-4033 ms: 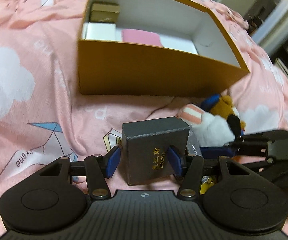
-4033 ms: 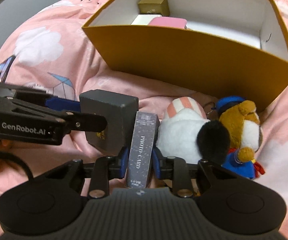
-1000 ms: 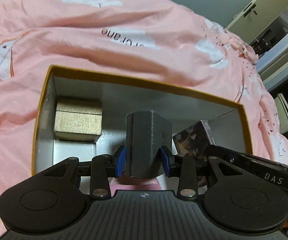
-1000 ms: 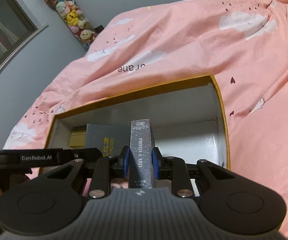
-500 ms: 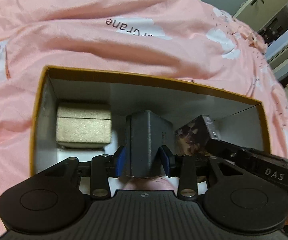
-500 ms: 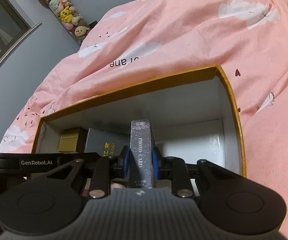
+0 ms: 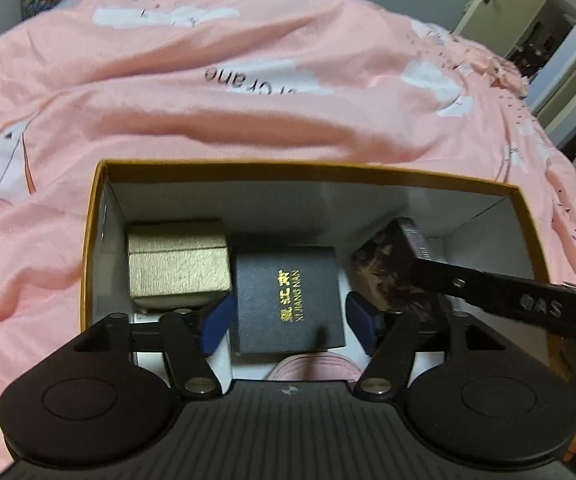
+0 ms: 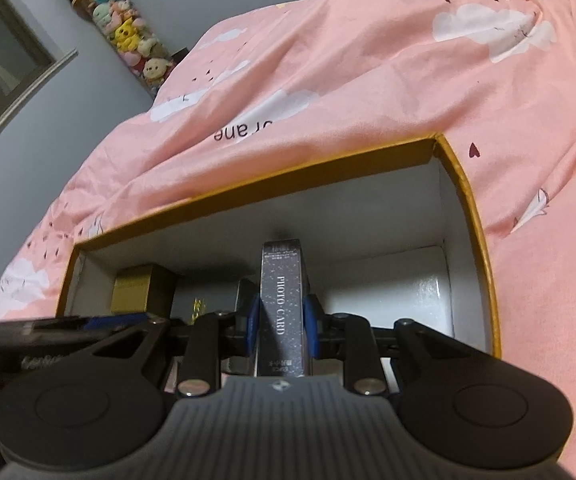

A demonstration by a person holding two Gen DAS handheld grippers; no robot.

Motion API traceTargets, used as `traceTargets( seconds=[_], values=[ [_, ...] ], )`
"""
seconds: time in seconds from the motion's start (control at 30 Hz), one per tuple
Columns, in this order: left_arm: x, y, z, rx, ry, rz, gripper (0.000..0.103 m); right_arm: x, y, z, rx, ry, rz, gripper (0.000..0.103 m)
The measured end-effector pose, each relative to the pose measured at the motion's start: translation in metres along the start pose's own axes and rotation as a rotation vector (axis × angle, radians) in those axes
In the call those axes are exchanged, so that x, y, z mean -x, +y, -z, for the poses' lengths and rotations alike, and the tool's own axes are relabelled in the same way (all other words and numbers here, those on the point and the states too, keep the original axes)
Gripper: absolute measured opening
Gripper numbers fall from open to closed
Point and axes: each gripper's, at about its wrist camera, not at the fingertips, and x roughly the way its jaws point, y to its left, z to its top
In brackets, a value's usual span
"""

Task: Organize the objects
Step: 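Lower the grey box into the box and open the left gripper while the right releases the card pack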

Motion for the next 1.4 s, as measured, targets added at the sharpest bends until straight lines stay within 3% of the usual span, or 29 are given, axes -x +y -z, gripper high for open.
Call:
traceTargets(
  seconds=[0.17,0.4,0.6,0.77,0.87,0.93,0.97,1.2,1.33,1.4],
  values=[
    [0.009,-0.002,0.002,-0.016,-0.035,0.014,0.081,-0.008,-0.001,-0.003,-0.073,0.009,-0.052,0.025],
    [0.012,0.003,0.005,0.047,-0.026,0.051,0.082,-0.018,0.001,-0.001,-0.063,0.067,-0.030,0.025],
    [0.014,0.005,0.006,0.083,-0.009,0.077,0.083,-0.015,0.015,0.000,0.108,0.059,0.110,0.027],
    [0.014,0.006,0.007,0.091,-0.003,0.085,0.084,-0.022,0.017,0.004,0.198,0.096,0.164,0.029],
    [0.014,0.005,0.008,0.084,-0.005,0.081,0.084,-0.024,0.017,0.004,0.216,0.111,0.166,0.029],
    [0.015,0.004,0.009,0.075,-0.004,0.078,0.084,-0.023,0.019,0.004,0.260,0.128,0.161,0.040],
    [0.015,0.003,0.009,0.070,-0.003,0.076,0.084,-0.023,0.020,0.004,0.301,0.149,0.156,0.047],
    [0.018,-0.002,0.012,0.045,-0.026,0.051,0.084,-0.023,0.033,0.020,0.655,0.332,0.133,0.062],
    [0.020,-0.007,0.015,0.004,-0.041,0.033,0.084,-0.030,0.036,0.030,0.788,0.370,0.155,0.061],
    [0.023,-0.009,0.017,-0.010,-0.049,0.022,0.084,-0.034,0.038,0.031,0.819,0.376,0.155,0.055]
  ],
)
